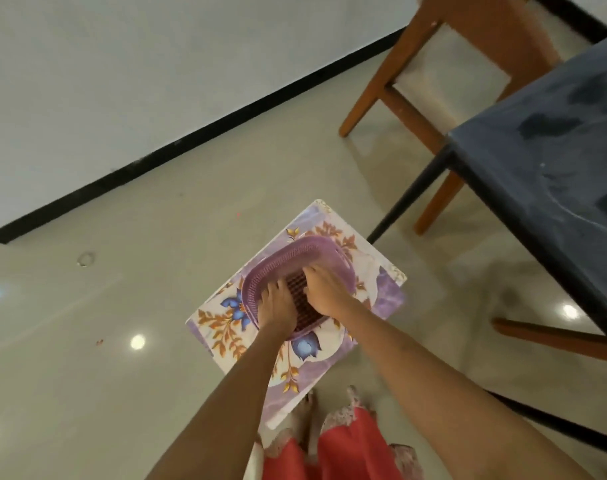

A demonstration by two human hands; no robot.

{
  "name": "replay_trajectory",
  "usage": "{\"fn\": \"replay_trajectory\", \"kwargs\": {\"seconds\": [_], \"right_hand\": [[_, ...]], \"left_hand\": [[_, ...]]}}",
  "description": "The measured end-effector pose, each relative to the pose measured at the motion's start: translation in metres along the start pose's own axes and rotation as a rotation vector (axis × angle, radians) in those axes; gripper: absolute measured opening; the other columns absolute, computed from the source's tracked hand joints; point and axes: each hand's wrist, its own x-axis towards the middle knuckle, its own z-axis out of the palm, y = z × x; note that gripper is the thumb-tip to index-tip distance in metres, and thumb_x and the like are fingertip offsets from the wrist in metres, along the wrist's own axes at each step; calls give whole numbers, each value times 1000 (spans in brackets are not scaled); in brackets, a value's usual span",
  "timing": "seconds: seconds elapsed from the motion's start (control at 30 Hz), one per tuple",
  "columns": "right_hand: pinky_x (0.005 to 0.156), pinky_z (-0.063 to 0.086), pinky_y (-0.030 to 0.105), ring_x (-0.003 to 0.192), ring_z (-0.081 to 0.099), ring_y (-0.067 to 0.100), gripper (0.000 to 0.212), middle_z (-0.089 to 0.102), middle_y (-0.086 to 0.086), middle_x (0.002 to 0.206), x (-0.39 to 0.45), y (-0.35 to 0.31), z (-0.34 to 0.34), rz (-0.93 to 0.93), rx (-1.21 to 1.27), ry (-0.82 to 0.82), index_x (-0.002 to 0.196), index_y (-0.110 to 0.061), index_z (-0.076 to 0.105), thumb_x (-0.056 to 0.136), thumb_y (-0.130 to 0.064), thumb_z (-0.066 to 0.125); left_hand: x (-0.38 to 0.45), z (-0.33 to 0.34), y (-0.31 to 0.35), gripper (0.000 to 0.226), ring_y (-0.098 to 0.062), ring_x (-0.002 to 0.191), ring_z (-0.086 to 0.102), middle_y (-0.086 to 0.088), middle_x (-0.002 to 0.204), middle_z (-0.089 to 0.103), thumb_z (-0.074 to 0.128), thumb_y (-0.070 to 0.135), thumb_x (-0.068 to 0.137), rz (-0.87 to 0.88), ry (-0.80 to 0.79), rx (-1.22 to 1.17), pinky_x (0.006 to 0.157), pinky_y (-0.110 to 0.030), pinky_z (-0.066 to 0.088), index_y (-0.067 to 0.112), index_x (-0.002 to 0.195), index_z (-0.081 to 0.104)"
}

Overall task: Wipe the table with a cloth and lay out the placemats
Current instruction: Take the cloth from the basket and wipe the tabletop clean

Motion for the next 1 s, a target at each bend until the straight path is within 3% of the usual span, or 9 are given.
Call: {"fn": "replay_trajectory", "kwargs": {"seconds": [0.1, 0.27, 0.4, 0.5, 0.63, 0.77, 0.9, 1.0], "right_hand": [[85, 45, 30, 104, 57, 24, 40, 54, 9, 122, 23, 5, 30, 54, -73, -12, 135, -11, 42, 96, -13, 48], [107, 41, 38, 126, 46, 28, 54, 41, 13, 143, 44, 17, 49, 97, -74, 60, 146, -10, 31, 95, -12, 51], [93, 46, 43, 112, 55, 37, 29, 57, 21, 122, 48, 18, 29, 85, -20, -64, 119, -1, 57, 94, -5, 44], [86, 50, 37, 101, 61, 31, 20, 64, 15, 107, 37, 13, 10, 96, -5, -30, 108, -4, 62, 94, -9, 49], [74, 56, 28, 79, 63, 18, 10, 65, 3, 87, 16, 1, -16, 86, 23, 38, 97, -11, 65, 92, -15, 58], [74, 54, 28, 84, 63, 21, 12, 64, 4, 89, -6, -5, -48, 69, 162, 29, 97, -10, 65, 88, -10, 57], [87, 48, 31, 102, 60, 23, 30, 65, 6, 110, -44, -1, -96, -4, 403, 78, 118, -12, 61, 89, -11, 52], [78, 46, 32, 90, 59, 23, 12, 61, 6, 97, -81, 18, -144, 30, 500, 189, 103, -15, 54, 91, -14, 51]], "left_hand": [[15, 23, -7, 49, -33, 128, 36, -17, 138, 38, 48, 14, 94, -28, 14, 77, 102, -41, 40, 8, 139, 28], [34, 34, -11, 40, -26, 120, 43, -11, 129, 47, 50, 14, 92, -4, 112, 129, 103, -36, 41, 11, 131, 40], [35, 24, -12, 40, -15, 105, 56, 3, 116, 61, 55, 9, 86, 101, 127, -32, 95, -28, 48, 24, 123, 56], [26, 1, -8, 44, -16, 96, 62, -1, 114, 65, 57, 2, 83, 74, 61, -163, 80, -20, 51, 18, 124, 57], [8, -34, -2, 51, -24, 104, 61, -2, 128, 57, 53, 6, 83, 134, 92, -69, 81, -30, 51, 19, 132, 52], [-15, -75, 13, 28, -28, 91, 64, -1, 99, 70, 48, 16, 83, 227, 177, 60, 70, -32, 47, 21, 109, 57], [-38, -124, 51, 31, -35, 87, 64, -7, 91, 72, 43, 22, 77, 379, 274, 63, 67, -36, 46, 19, 101, 61], [-55, -162, 103, 37, -32, 86, 64, -6, 90, 71, 36, 25, 70, 497, 270, 62, 69, -36, 46, 16, 94, 63]]}}
